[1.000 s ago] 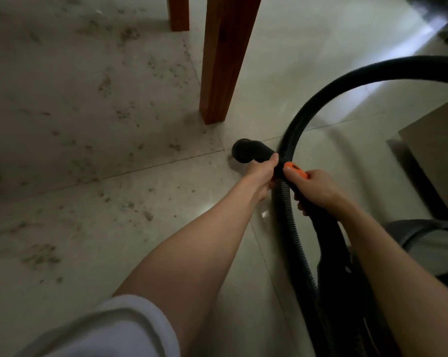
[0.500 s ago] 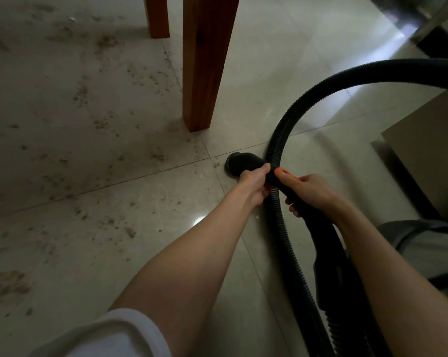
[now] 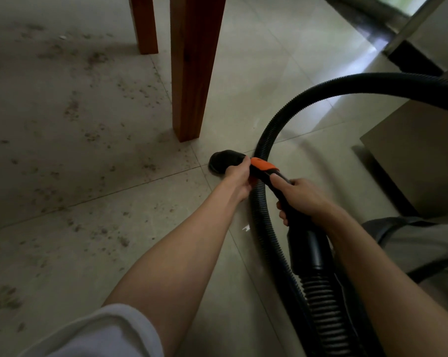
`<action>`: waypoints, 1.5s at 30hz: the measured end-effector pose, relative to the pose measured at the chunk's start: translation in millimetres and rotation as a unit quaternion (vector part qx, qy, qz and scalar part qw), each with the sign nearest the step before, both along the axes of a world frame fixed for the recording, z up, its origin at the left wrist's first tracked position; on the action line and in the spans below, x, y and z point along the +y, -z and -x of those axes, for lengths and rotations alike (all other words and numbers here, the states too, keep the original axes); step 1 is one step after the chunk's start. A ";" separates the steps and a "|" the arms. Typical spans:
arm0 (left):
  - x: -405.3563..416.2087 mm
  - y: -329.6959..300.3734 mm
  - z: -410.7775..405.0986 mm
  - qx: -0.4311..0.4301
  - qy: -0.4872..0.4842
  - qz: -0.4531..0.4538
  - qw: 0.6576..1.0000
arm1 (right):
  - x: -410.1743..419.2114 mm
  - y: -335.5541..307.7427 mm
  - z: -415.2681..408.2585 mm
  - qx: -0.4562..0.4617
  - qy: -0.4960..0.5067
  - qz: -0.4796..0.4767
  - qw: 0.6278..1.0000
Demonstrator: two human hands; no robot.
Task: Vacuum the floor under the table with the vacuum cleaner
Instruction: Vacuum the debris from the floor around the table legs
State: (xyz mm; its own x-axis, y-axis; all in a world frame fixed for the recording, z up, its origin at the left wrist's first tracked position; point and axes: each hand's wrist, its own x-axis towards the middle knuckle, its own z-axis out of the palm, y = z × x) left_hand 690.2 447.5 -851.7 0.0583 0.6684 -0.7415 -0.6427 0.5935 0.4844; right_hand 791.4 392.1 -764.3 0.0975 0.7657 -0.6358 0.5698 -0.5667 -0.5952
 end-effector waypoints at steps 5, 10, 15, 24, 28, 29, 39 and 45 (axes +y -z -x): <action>6.0 -7.7 -2.0 0.005 0.046 -0.029 0.999 | 10.1 3.5 6.9 0.012 0.027 -0.021 0.999; 7.4 -14.8 -5.5 0.015 0.042 -0.038 0.998 | 13.9 5.8 2.7 0.020 0.027 -0.008 0.999; 6.2 -19.7 -15.6 0.034 0.034 -0.036 0.998 | 13.8 5.0 -3.0 0.006 0.034 -0.011 0.999; 20.5 -12.4 -2.5 0.080 -0.027 0.003 0.996 | 24.0 -0.2 18.3 0.031 -0.016 -0.016 0.999; 24.2 -13.5 10.8 0.055 -0.044 0.001 0.997 | 29.7 3.5 27.1 0.047 -0.021 -0.020 0.998; 25.5 -13.6 14.4 0.045 -0.041 0.000 0.998 | 30.2 4.7 29.7 0.053 -0.015 -0.025 0.998; 25.4 -15.2 47.0 0.022 -0.010 -0.020 1.000 | 33.8 20.5 54.5 0.073 0.020 -0.055 0.996; 21.8 -5.7 48.4 0.047 -0.009 -0.014 0.999 | 20.8 33.6 57.2 0.117 0.035 -0.055 0.991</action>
